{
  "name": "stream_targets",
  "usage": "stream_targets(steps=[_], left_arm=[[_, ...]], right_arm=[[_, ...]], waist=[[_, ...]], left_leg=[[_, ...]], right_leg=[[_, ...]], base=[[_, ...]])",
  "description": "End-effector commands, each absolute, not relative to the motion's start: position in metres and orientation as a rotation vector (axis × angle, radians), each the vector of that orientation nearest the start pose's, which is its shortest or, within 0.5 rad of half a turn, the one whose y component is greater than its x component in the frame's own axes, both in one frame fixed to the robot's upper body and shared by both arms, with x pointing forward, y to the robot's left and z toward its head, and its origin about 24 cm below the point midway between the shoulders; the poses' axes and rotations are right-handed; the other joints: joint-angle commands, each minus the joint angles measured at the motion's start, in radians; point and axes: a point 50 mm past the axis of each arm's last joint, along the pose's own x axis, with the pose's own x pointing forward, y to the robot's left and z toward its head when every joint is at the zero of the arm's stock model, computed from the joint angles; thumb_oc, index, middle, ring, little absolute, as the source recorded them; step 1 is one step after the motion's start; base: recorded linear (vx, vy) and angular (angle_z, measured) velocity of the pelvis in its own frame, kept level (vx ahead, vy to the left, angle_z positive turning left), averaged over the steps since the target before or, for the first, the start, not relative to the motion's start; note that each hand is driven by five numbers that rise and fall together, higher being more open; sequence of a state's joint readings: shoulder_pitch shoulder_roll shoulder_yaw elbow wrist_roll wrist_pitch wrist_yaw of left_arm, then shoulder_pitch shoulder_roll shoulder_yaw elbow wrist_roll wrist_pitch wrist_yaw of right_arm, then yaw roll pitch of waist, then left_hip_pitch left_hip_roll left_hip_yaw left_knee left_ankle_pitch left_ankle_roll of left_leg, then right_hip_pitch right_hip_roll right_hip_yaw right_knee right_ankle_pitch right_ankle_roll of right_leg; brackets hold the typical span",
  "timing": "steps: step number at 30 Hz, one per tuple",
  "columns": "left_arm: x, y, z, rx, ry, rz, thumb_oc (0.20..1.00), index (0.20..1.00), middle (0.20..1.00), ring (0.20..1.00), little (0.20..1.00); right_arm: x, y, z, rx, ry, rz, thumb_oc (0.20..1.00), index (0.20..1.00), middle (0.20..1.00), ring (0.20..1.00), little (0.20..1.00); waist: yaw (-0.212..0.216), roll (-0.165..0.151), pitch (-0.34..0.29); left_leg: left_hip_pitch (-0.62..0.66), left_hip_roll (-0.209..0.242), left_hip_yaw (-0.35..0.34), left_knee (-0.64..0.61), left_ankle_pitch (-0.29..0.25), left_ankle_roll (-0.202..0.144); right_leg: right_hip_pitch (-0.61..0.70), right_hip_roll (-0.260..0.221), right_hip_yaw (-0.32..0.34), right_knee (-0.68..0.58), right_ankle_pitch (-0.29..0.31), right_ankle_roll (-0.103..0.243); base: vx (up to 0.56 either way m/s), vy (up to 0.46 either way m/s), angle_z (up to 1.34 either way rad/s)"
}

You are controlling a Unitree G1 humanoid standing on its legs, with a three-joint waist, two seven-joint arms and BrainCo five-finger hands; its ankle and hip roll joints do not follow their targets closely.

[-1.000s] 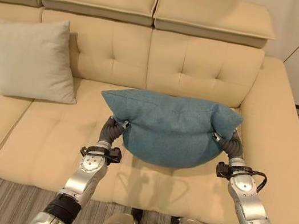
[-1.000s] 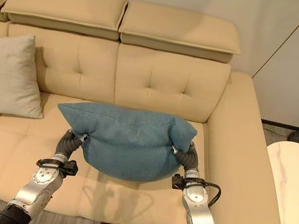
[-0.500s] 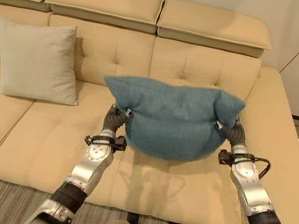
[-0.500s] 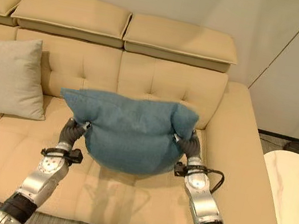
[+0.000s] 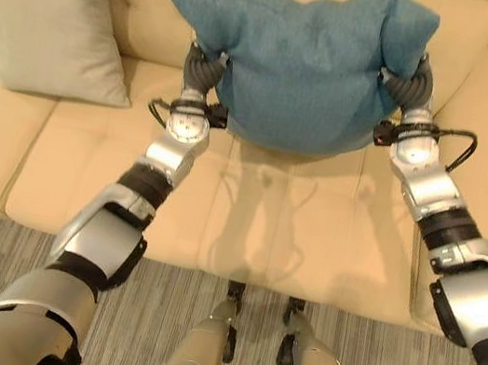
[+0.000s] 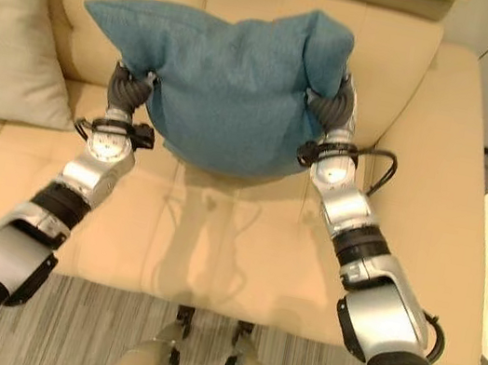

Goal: Pick up all the scattered cushions and arrange them neatly on the sofa.

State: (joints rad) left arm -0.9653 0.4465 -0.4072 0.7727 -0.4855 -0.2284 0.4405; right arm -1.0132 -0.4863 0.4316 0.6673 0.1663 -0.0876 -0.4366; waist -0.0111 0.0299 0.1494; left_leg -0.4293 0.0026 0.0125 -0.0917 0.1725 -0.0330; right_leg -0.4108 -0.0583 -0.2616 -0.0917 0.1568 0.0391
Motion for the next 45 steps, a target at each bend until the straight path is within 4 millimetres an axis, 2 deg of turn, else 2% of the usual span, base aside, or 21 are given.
stream_targets(steps=[1, 7, 9, 10, 11, 12, 13, 15, 18, 20, 24, 28, 30, 33, 35, 36, 37, 38, 42, 44, 45], left_arm=[[0.395, 0.160, 0.273, 0.084, -0.647, 0.156, 0.200, 0.200, 0.200, 0.200, 0.200], [0.398, 0.166, 0.276, 0.121, -0.634, 0.169, 0.200, 0.200, 0.200, 0.200, 0.200], [0.401, 0.168, 0.272, 0.127, -0.605, 0.177, 0.200, 0.200, 0.200, 0.200, 0.200], [0.402, 0.168, 0.271, 0.133, -0.599, 0.174, 0.476, 0.476, 0.476, 0.476, 0.476], [0.404, 0.170, 0.272, 0.155, -0.585, 0.188, 1.000, 1.000, 1.000, 1.000, 1.000], [0.404, 0.170, 0.272, 0.155, -0.585, 0.188, 1.000, 1.000, 1.000, 1.000, 1.000], [0.407, 0.176, 0.277, 0.207, -0.573, 0.218, 1.000, 1.000, 1.000, 1.000, 1.000], [0.408, 0.186, 0.282, 0.245, -0.561, 0.256, 1.000, 1.000, 1.000, 1.000, 1.000], [0.413, 0.223, 0.279, 0.281, -0.430, 0.399, 1.000, 1.000, 1.000, 1.000, 1.000], [0.411, 0.237, 0.291, 0.198, -0.429, 0.483, 1.000, 1.000, 1.000, 1.000, 1.000], [0.407, 0.250, 0.298, 0.153, -0.425, 0.544, 1.000, 1.000, 1.000, 1.000, 1.000], [0.399, 0.274, 0.301, 0.162, -0.440, 0.589, 1.000, 1.000, 1.000, 1.000, 1.000], [0.391, 0.288, 0.279, 0.177, -0.447, 0.572, 1.000, 1.000, 1.000, 1.000, 1.000], [0.379, 0.292, 0.246, 0.175, -0.452, 0.521, 1.000, 1.000, 1.000, 1.000, 1.000], [0.356, 0.293, 0.193, 0.202, -0.402, 0.470, 1.000, 1.000, 1.000, 1.000, 1.000], [0.356, 0.293, 0.193, 0.202, -0.402, 0.470, 1.000, 1.000, 1.000, 1.000, 1.000], [0.325, 0.296, 0.140, 0.197, -0.304, 0.445, 1.000, 1.000, 1.000, 1.000, 1.000], [0.314, 0.298, 0.123, 0.186, -0.268, 0.449, 1.000, 1.000, 1.000, 1.000, 1.000], [0.259, 0.306, 0.045, 0.203, 0.005, 0.440, 1.000, 1.000, 1.000, 1.000, 1.000], [0.248, 0.308, 0.030, 0.218, 0.075, 0.421, 1.000, 1.000, 1.000, 1.000, 1.000], [0.221, 0.306, -0.004, 0.209, 0.227, 0.410, 1.000, 1.000, 1.000, 1.000, 1.000]], right_arm=[[0.386, -0.129, 0.298, -0.389, -0.753, -0.134, 0.200, 0.200, 0.200, 0.200, 0.200], [0.389, -0.133, 0.301, -0.410, -0.738, -0.145, 0.200, 0.200, 0.200, 0.200, 0.200], [0.394, -0.137, 0.291, -0.418, -0.690, -0.153, 0.200, 0.200, 0.200, 0.200, 0.200], [0.395, -0.137, 0.289, -0.421, -0.681, -0.155, 0.200, 0.200, 0.200, 0.200, 0.200], [0.397, -0.139, 0.288, -0.449, -0.671, -0.169, 0.489, 0.489, 0.489, 0.489, 0.489], [0.397, -0.139, 0.288, -0.449, -0.671, -0.169, 0.652, 0.652, 0.652, 0.652, 0.652], [0.399, -0.145, 0.297, -0.587, -0.692, -0.235, 1.000, 1.000, 1.000, 1.000, 1.000], [0.400, -0.155, 0.304, -0.676, -0.699, -0.303, 1.000, 1.000, 1.000, 1.000, 1.000], [0.409, -0.194, 0.300, -0.759, -0.544, -0.480, 1.000, 1.000, 1.000, 1.000, 1.000], [0.410, -0.218, 0.301, -0.738, -0.449, -0.607, 1.000, 1.000, 1.000, 1.000, 1.000], [0.409, -0.234, 0.302, -0.673, -0.394, -0.680, 1.000, 1.000, 1.000, 1.000, 1.000], [0.398, -0.276, 0.302, -0.733, -0.333, -0.768, 1.000, 1.000, 1.000, 1.000, 1.000], [0.386, -0.309, 0.278, -0.708, -0.268, -0.787, 1.000, 1.000, 1.000, 1.000, 1.000], [0.376, -0.323, 0.244, -0.709, -0.216, -0.733, 1.000, 1.000, 1.000, 1.000, 1.000], [0.357, -0.331, 0.187, -0.712, -0.141, -0.658, 1.000, 1.000, 1.000, 1.000, 1.000], [0.357, -0.331, 0.187, -0.712, -0.141, -0.658, 1.000, 1.000, 1.000, 1.000, 1.000], [0.326, -0.339, 0.128, -0.680, -0.027, -0.607, 1.000, 1.000, 1.000, 1.000, 1.000], [0.317, -0.336, 0.109, -0.662, 0.007, -0.575, 1.000, 1.000, 1.000, 1.000, 1.000], [0.271, -0.336, 0.045, -0.658, 0.188, -0.491, 1.000, 1.000, 1.000, 1.000, 1.000], [0.262, -0.335, 0.034, -0.678, 0.231, -0.460, 1.000, 1.000, 1.000, 1.000, 1.000], [0.247, -0.331, 0.013, -0.661, 0.296, -0.423, 1.000, 1.000, 1.000, 1.000, 1.000]], waist=[[-0.002, -0.035, -0.054], [0.003, -0.030, -0.053], [0.002, -0.028, -0.046], [0.002, -0.027, -0.046], [0.002, -0.026, -0.044], [0.002, -0.026, -0.045], [0.003, -0.025, -0.044], [0.005, -0.024, -0.043], [0.010, -0.024, -0.052], [0.011, -0.026, -0.061], [0.011, -0.026, -0.068], [0.013, -0.028, -0.081], [0.018, -0.031, -0.085], [0.018, -0.040, -0.085], [0.017, -0.050, -0.089], [0.017, -0.050, -0.089], [0.017, -0.053, -0.092], [0.015, -0.052, -0.094], [0.013, -0.052, -0.106], [0.010, -0.052, -0.109], [0.005, -0.050, -0.112]], left_leg=[[0.002, 0.009, 0.048, 0.004, -0.062, -0.084], [-0.053, 0.009, 0.040, 0.004, -0.052, -0.092], [-0.084, 0.008, 0.035, 0.004, -0.044, -0.094], [-0.092, 0.007, 0.033, 0.004, -0.042, -0.095], [-0.106, 0.008, 0.030, 0.004, -0.038, -0.097], [-0.106, 0.008, 0.030, 0.004, -0.038, -0.097], [-0.121, 0.007, 0.029, 0.004, -0.032, -0.099], [-0.125, 0.006, 0.029, 0.004, -0.028, -0.100], [-0.123, 0.002, 0.024, 0.004, -0.029, -0.101], [-0.120, -0.002, 0.022, 0.004, -0.030, -0.101], [-0.117, -0.004, 0.022, 0.004, -0.033, -0.102], [-0.097, -0.005, 0.025, 0.004, -0.037, -0.105], [-0.061, -0.006, 0.024, 0.004, -0.048, -0.105], [-0.016, -0.001, 0.026, 0.004, -0.061, -0.104], [0.037, 0.008, 0.030, 0.004, -0.074, -0.100], [0.037, 0.008, 0.030, 0.004, -0.074, -0.100], [0.099, 0.021, 0.036, 0.004, -0.093, -0.096], [0.114, 0.025, 0.038, 0.004, -0.097, -0.094], [0.200, 0.033, 0.051, 0.004, -0.117, -0.084], [0.217, 0.035, 0.056, 0.004, -0.120, -0.081], [0.246, 0.038, 0.062, 0.004, -0.125, -0.077]], right_leg=[[-0.007, -0.036, 0.066, 0.004, -0.035, 0.148], [-0.067, -0.034, 0.066, 0.004, -0.032, 0.149], [-0.101, -0.034, 0.066, 0.004, -0.026, 0.151], [-0.109, -0.035, 0.064, 0.004, -0.026, 0.151], [-0.121, -0.036, 0.064, 0.004, -0.023, 0.153], [-0.122, -0.036, 0.064, 0.004, -0.023, 0.153], [-0.136, -0.036, 0.061, 0.004, -0.020, 0.155], [-0.141, -0.036, 0.058, 0.004, -0.019, 0.157], [-0.138, -0.037, 0.053, 0.004, -0.017, 0.160], [-0.138, -0.036, 0.052, 0.004, -0.017, 0.161], [-0.134, -0.035, 0.052, 0.004, -0.019, 0.161], [-0.109, -0.036, 0.049, 0.004, -0.024, 0.162], [-0.072, -0.036, 0.045, 0.004, -0.033, 0.161], [-0.024, -0.036, 0.040, 0.004, -0.044, 0.156], [0.032, -0.040, 0.038, 0.004, -0.056, 0.151], [0.032, -0.040, 0.038, 0.004, -0.056, 0.151], [0.098, -0.049, 0.034, 0.004, -0.077, 0.147], [0.110, -0.053, 0.030, 0.004, -0.081, 0.147], [0.195, -0.054, 0.025, 0.004, -0.103, 0.145], [0.211, -0.052, 0.023, 0.004, -0.105, 0.143], [0.238, -0.050, 0.026, 0.004, -0.108, 0.141]], base=[[0.00, 0.000, 0.00], [0.00, -0.001, 0.02], [0.02, -0.017, 0.04], [0.01, -0.014, 0.04], [0.01, -0.010, 0.04], [0.01, -0.014, 0.04], [0.01, -0.003, 0.03], [0.00, 0.000, 0.00], [0.02, 0.001, 0.04], [0.02, -0.004, 0.02], [0.00, 0.000, 0.00], [0.00, 0.000, 0.00], [0.00, 0.000, 0.00], [0.02, -0.025, 0.09], [0.03, -0.039, 0.07], [0.07, -0.045, 0.06], [0.08, -0.038, 0.09], [0.11, -0.046, -0.02], [0.06, -0.025, 0.06], [0.04, -0.012, -0.09], [0.02, -0.013, -0.16]])
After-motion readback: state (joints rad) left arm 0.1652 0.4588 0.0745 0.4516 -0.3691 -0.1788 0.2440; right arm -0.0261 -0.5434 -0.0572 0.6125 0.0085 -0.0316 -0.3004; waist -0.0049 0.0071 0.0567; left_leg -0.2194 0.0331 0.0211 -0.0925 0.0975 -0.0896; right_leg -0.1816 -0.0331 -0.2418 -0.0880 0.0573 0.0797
